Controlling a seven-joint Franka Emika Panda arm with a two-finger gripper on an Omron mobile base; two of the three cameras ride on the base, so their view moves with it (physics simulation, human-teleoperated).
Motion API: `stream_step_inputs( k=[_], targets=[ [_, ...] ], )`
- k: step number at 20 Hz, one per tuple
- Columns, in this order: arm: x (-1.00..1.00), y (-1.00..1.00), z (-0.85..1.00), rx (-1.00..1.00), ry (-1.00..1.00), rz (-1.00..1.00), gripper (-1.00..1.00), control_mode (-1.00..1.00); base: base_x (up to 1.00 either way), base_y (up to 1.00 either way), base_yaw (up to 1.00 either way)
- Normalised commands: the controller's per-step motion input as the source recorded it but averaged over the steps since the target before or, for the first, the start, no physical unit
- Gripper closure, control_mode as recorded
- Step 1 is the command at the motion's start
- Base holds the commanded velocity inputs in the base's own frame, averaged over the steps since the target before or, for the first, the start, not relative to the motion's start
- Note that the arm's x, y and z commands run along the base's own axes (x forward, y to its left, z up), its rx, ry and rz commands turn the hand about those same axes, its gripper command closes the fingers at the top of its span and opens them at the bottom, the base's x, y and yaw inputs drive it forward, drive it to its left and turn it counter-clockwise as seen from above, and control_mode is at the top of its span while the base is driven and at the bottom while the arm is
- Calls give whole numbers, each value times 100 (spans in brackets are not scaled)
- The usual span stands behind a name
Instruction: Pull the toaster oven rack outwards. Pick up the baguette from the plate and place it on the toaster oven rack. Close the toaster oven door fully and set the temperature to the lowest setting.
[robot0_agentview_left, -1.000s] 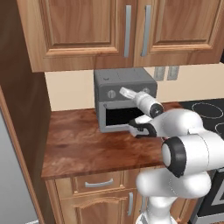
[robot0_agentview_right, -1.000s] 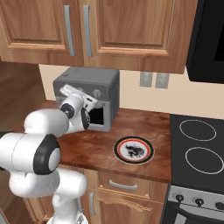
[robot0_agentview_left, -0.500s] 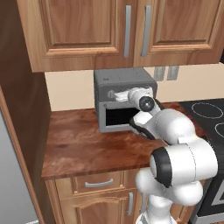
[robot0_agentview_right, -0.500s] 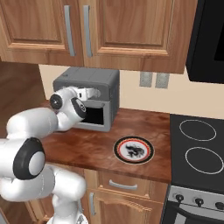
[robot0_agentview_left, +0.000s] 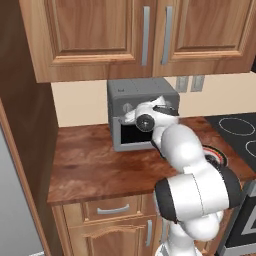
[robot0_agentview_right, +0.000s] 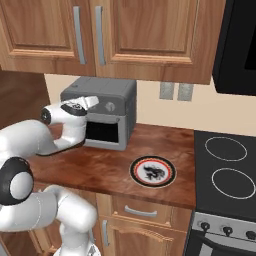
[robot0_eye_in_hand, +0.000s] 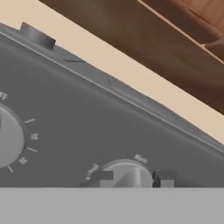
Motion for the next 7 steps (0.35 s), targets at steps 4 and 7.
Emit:
stream_step_inputs(
  k=[4,7],
  targets=[
    [1,-3,0,-13,13,-2,100,-100,0,0,0],
    [19,-43,0,5,10,6,100,-100,0,0,0]
  ],
)
